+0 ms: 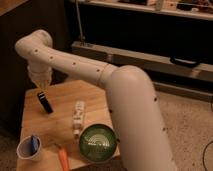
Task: Knock the eraser over
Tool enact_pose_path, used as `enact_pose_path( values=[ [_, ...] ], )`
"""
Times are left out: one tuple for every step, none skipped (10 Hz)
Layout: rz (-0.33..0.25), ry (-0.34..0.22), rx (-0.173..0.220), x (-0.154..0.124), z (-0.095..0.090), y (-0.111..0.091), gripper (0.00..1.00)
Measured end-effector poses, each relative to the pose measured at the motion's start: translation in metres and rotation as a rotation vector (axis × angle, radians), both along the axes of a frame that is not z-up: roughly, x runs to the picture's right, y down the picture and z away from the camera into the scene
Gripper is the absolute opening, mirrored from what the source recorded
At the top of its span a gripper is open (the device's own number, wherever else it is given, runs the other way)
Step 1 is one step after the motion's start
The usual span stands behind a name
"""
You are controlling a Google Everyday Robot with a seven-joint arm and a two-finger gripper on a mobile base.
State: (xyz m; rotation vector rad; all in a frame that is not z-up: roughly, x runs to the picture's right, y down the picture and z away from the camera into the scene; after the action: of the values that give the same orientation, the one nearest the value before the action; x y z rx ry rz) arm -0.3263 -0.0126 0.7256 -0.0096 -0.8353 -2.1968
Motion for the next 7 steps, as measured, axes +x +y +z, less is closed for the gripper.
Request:
enact_pose_path(
  values=[
    [-0.043, -0.033, -0.008, -0.016, 0.011, 0.009, 0.03],
    [-0.067, -0.060, -0.013, -0.026, 0.017, 0.012, 0.03],
    [-0.082, -0.082, -0.018, -0.033, 0.022, 0.012, 0.03],
    [-0.091, -0.094, -0.026, -0.037, 0.026, 0.011, 0.03],
    [-0.106, -0.104, -0.037, -0.042, 0.031, 0.012, 0.03],
    [-0.119, -0.117, -0.041, -0.047, 0.031, 0.014, 0.03],
    [-0.134, -0.126, -0.044, -0.049, 0.031, 0.017, 0.03]
  ],
)
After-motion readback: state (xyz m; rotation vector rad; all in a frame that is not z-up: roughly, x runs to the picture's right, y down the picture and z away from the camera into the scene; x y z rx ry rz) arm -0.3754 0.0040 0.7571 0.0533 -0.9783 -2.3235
